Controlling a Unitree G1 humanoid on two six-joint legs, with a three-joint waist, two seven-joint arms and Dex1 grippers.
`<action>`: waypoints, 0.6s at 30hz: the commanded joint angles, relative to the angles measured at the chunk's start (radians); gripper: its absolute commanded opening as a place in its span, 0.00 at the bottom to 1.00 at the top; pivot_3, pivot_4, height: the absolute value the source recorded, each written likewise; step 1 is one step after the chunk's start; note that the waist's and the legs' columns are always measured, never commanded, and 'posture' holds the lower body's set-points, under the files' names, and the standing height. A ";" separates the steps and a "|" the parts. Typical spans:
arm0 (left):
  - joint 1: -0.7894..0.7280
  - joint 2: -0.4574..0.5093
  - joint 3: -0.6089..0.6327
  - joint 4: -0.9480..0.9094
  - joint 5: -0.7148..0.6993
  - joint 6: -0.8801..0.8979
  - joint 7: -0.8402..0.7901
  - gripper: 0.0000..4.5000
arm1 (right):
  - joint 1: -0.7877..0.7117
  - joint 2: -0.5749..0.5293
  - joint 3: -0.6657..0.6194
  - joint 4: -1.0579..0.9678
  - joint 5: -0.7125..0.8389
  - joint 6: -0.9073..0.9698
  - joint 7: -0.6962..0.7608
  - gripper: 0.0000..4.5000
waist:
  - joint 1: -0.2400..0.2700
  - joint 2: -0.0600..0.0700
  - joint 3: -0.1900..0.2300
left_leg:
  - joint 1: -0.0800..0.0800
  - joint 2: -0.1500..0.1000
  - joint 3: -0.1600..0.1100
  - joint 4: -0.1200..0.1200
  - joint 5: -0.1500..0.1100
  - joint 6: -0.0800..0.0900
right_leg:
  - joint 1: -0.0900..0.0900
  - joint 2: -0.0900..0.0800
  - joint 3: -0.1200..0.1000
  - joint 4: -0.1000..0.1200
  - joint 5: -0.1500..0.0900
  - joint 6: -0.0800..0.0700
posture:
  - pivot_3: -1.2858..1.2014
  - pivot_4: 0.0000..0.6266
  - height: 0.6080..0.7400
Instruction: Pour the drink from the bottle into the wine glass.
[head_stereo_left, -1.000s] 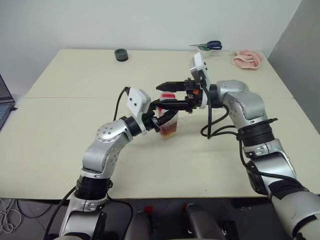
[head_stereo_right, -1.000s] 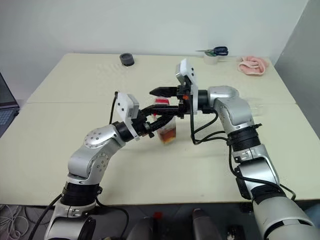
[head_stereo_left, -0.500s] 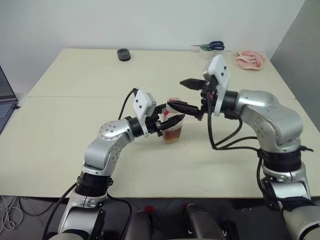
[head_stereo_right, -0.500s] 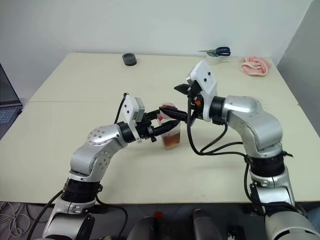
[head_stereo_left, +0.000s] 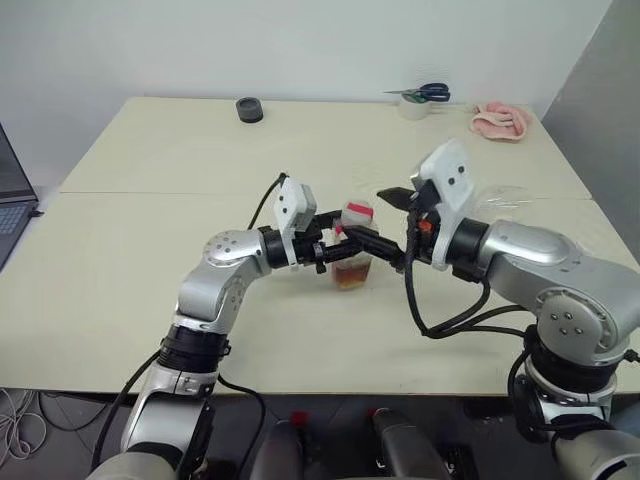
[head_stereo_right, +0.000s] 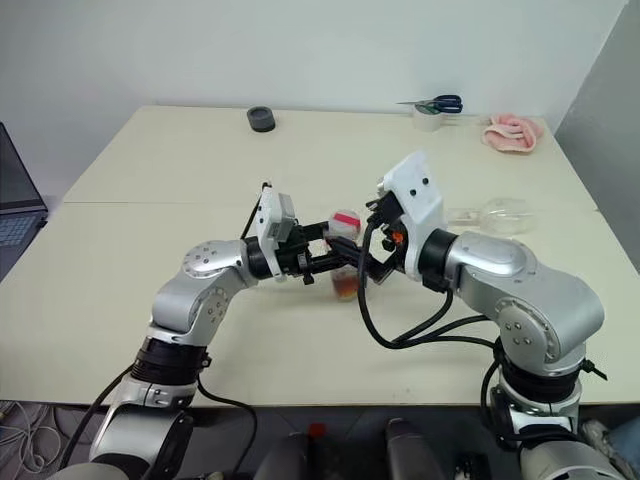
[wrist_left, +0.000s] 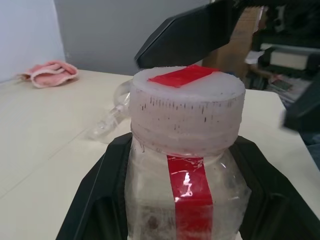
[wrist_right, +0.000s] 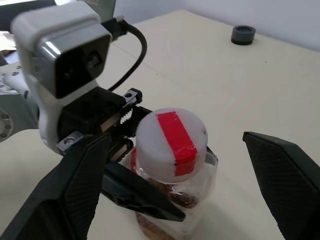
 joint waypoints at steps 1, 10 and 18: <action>-0.043 -0.008 0.011 -0.006 -0.026 -0.031 -0.034 0.49 | -0.010 0.018 -0.009 -0.042 -0.003 0.004 -0.045 1.00 | 0.000 0.000 0.000 | 0.000 0.000 0.000 0.000 0.000 0.000 | 0.000 0.000 0.000 0.000 0.000 0.000 | 0.52 0.24 1.00; -0.054 -0.023 0.007 0.009 -0.023 -0.038 -0.052 0.49 | 0.007 0.039 -0.014 -0.051 0.011 0.001 -0.088 0.64 | 0.000 0.000 0.000 | 0.000 0.000 0.000 0.000 0.000 0.000 | 0.000 0.000 0.000 0.000 0.000 0.000 | 0.52 0.24 1.00; -0.039 -0.020 0.008 -0.012 -0.026 -0.030 -0.040 0.49 | 0.018 0.011 -0.001 0.010 0.053 -0.093 0.005 0.41 | 0.000 0.000 0.000 | 0.000 0.000 0.000 0.000 0.000 0.000 | 0.000 0.000 0.000 -0.001 0.000 0.000 | 0.52 0.24 1.00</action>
